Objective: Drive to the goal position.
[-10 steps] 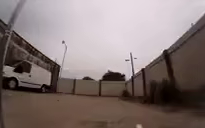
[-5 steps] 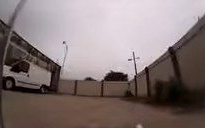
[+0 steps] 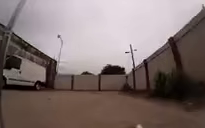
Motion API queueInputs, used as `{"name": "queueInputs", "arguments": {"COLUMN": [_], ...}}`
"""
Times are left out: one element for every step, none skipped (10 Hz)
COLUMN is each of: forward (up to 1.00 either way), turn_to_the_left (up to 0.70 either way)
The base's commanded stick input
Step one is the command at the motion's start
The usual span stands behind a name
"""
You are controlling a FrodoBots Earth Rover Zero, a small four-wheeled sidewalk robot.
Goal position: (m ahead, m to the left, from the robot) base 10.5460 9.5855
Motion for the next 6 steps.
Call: {"name": "queueInputs", "arguments": {"forward": [0.9,0.98,0.98,0.98,0.98,0.98], "turn_to_the_left": [0.06,0.07,0.07,0.07,0.07,0.07]}}
